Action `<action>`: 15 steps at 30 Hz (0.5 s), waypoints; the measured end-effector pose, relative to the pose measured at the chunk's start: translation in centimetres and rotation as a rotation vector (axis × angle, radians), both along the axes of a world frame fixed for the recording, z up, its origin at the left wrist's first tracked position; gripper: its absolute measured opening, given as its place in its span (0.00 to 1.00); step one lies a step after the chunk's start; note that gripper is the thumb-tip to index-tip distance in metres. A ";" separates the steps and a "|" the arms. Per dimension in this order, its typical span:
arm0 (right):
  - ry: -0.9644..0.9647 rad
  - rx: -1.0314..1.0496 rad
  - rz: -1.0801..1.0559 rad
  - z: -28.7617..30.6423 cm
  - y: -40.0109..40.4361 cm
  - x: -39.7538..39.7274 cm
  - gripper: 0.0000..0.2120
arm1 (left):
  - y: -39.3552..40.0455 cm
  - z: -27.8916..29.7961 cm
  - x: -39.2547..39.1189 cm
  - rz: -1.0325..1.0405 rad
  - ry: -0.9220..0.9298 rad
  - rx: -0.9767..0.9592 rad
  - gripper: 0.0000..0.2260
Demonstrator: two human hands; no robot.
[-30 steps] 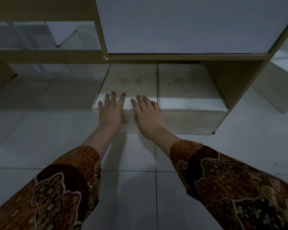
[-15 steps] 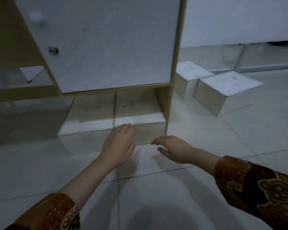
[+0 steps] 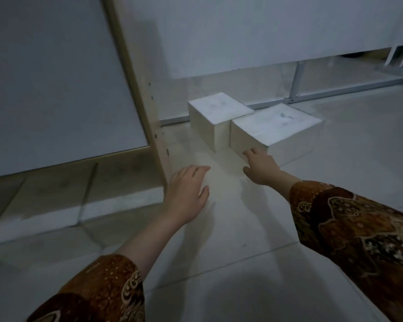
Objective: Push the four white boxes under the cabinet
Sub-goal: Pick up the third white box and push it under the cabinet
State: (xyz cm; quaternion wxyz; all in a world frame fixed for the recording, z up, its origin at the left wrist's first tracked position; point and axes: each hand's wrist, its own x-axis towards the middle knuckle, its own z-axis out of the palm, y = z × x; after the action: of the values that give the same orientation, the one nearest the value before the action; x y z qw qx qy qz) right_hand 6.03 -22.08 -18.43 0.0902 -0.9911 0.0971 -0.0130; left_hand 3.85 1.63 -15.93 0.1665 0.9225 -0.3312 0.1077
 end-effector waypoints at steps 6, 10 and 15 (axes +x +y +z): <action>-0.037 -0.014 -0.186 -3.1 -6.6 7.3 0.24 | -6.9 -3.0 4.7 0.024 0.073 0.001 0.22; -0.169 0.034 -0.193 -6.3 -8.6 8.8 0.17 | -9.8 -4.2 6.1 0.017 0.072 0.039 0.22; -0.352 0.011 -0.247 -7.5 -8.2 6.9 0.12 | -12.0 -4.4 7.2 0.028 0.085 0.051 0.20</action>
State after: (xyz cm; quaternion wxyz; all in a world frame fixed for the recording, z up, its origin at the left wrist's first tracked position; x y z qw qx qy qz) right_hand 12.97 -30.30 -25.89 0.1089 -0.9537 0.2005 -0.1961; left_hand 11.03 -10.41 -20.35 0.1555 0.9347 -0.3134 0.0624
